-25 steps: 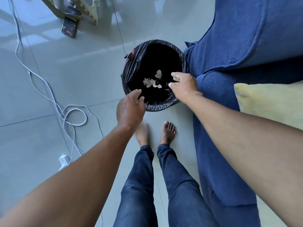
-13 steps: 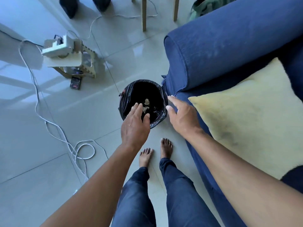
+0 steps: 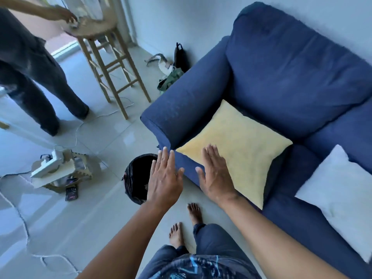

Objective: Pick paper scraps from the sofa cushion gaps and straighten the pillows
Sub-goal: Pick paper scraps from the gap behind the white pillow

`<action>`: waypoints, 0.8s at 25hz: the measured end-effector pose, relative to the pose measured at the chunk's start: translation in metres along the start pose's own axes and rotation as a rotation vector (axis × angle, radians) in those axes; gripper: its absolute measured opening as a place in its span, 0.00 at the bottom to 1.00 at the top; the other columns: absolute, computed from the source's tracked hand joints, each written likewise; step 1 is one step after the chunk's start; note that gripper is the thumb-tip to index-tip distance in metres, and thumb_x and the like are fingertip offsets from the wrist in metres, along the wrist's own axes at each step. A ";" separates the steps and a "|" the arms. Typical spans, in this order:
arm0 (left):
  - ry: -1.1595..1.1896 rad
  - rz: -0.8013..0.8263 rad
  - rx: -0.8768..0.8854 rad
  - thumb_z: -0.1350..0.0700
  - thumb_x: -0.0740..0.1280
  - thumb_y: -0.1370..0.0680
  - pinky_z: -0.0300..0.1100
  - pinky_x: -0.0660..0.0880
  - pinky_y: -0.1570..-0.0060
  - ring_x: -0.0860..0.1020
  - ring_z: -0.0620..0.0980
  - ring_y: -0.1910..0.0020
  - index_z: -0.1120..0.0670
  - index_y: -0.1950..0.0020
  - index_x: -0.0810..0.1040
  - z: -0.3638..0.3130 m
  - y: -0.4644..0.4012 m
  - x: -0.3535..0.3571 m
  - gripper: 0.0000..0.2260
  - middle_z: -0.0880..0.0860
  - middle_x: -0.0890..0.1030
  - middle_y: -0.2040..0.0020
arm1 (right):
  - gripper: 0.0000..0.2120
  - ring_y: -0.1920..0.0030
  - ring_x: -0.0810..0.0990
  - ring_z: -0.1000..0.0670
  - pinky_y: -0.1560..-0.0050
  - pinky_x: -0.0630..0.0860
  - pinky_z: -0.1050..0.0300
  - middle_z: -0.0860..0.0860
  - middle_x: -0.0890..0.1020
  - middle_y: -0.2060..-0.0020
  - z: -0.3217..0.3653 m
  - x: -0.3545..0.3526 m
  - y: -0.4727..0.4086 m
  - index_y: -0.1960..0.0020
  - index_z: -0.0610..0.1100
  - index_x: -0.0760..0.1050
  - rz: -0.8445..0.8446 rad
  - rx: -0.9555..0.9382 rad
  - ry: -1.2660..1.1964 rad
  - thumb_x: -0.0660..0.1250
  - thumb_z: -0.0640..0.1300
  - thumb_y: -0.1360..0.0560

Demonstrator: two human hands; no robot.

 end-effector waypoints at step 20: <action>-0.156 0.327 0.812 0.45 0.53 0.16 0.50 0.43 0.21 0.39 0.50 0.20 0.55 0.18 0.47 -0.320 0.103 0.129 0.30 0.52 0.42 0.18 | 0.32 0.18 0.43 0.43 0.20 0.52 0.40 0.44 0.46 0.18 -0.239 -0.123 0.299 0.19 0.41 0.49 -0.458 0.735 0.061 0.57 0.49 0.17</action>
Point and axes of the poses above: each hand's wrist, its own y-axis away from the middle knuckle, its own x-axis out of the palm, z = x × y, the point moved 3 cm from there along -y, towards the middle knuckle
